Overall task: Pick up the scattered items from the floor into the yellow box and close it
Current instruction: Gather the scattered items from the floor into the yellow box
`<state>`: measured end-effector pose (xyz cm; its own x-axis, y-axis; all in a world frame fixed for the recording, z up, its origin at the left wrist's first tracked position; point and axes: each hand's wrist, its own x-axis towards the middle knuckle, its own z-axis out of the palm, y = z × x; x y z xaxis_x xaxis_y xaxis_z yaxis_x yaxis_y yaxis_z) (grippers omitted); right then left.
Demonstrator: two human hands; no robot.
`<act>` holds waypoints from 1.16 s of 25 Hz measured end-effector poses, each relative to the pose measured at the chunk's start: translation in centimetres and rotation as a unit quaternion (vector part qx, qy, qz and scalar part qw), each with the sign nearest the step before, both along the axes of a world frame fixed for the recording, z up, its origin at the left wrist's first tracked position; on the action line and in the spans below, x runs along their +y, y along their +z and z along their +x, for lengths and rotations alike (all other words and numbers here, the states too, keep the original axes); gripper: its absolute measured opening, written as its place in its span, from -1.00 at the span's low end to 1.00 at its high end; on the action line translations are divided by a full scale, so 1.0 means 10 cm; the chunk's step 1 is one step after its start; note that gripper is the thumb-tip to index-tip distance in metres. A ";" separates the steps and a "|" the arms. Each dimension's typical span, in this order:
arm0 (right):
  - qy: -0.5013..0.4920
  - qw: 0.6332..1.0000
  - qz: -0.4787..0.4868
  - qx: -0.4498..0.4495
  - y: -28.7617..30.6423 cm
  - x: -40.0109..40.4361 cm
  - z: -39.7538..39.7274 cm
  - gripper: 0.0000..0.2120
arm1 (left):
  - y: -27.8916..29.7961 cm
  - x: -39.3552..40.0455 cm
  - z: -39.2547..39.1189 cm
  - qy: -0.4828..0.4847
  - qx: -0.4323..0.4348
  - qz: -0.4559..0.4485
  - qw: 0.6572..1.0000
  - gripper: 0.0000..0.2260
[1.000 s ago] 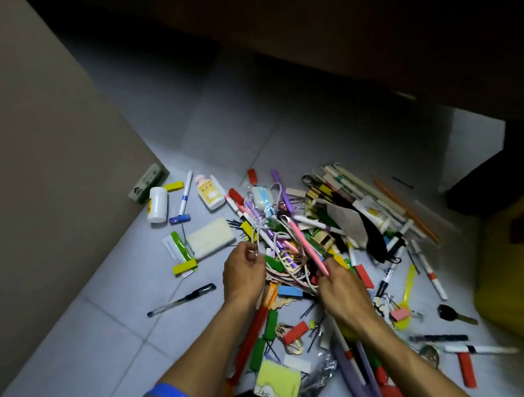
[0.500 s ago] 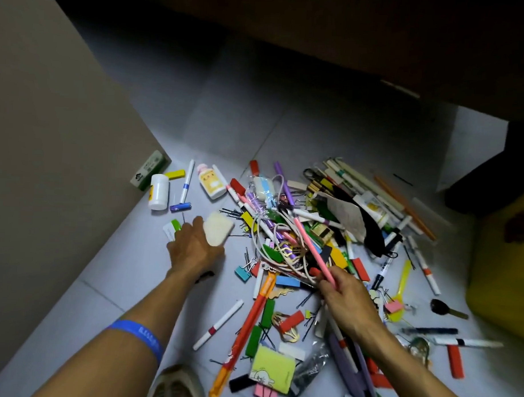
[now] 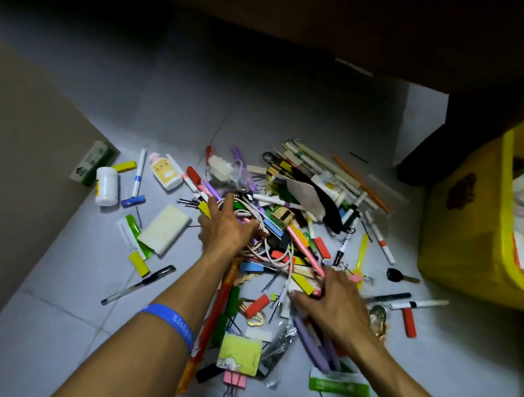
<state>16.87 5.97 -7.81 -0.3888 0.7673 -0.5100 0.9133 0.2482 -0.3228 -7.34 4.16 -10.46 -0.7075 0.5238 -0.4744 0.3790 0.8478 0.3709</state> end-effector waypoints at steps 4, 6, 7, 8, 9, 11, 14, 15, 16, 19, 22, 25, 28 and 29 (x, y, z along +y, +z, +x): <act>0.086 0.990 0.047 -0.099 -0.24 -0.35 0.05 -0.18 | -0.09 0.04 -0.05 0.101 -0.002 0.022 0.995 -0.42; 0.077 0.993 0.051 -0.066 -0.30 -0.37 0.02 -0.26 | -0.08 0.03 -0.05 0.123 -0.020 0.062 0.990 -0.51; 0.074 0.995 0.049 -0.049 -0.32 -0.36 0.01 -0.30 | -0.06 0.01 -0.05 0.114 -0.045 0.080 0.989 -0.52; 0.069 0.996 0.047 -0.033 -0.34 -0.34 0.01 -0.36 | -0.04 -0.01 -0.03 0.092 -0.073 0.088 0.989 -0.49; 0.062 0.997 0.041 -0.019 -0.34 -0.32 0.01 -0.44 | -0.03 -0.04 0.00 0.067 -0.100 0.087 0.989 -0.45; 0.051 0.998 0.024 0.012 -0.32 -0.25 0.03 -0.63 | -0.01 -0.09 0.04 0.057 -0.131 0.091 0.985 -0.52; -0.018 0.996 -0.035 0.085 -0.28 -0.18 0.03 -0.86 | 0.05 -0.17 0.10 0.119 -0.156 0.153 0.969 -0.61; -0.067 0.986 -0.072 0.131 -0.25 -0.17 0.02 -0.94 | 0.10 -0.20 0.12 0.140 -0.166 0.189 0.958 -0.65; -0.127 0.965 -0.121 0.193 -0.22 -0.16 0.00 -0.97 | 0.15 -0.23 0.13 0.157 -0.172 0.223 0.947 -0.67; -0.279 0.858 -0.268 0.339 -0.01 -0.06 -0.08 -0.81 | 0.39 -0.35 0.12 0.180 -0.190 0.302 0.917 -0.65; -0.326 0.786 -0.349 0.392 0.32 0.07 -0.15 -0.88 | 0.65 -0.43 0.12 0.182 -0.207 0.361 0.891 -0.58; -0.306 0.778 -0.349 0.423 0.63 0.09 -0.16 -0.89 | 0.95 -0.50 0.16 0.184 -0.215 0.405 0.870 -0.57; -0.295 0.775 -0.337 0.446 0.91 0.09 -0.16 -0.86 | 1.27 -0.59 0.28 0.176 -0.218 0.427 0.860 -0.57; -0.292 0.775 -0.335 0.449 0.98 0.10 -0.14 -0.86 | 1.35 -0.61 0.33 0.169 -0.212 0.434 0.859 -0.57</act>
<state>15.48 6.93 2.03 -0.5038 0.6259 -0.5953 0.1386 -0.6217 -0.7709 -4.04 -1.92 3.04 -0.7485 0.6097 -0.2608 -0.1591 0.2166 0.9632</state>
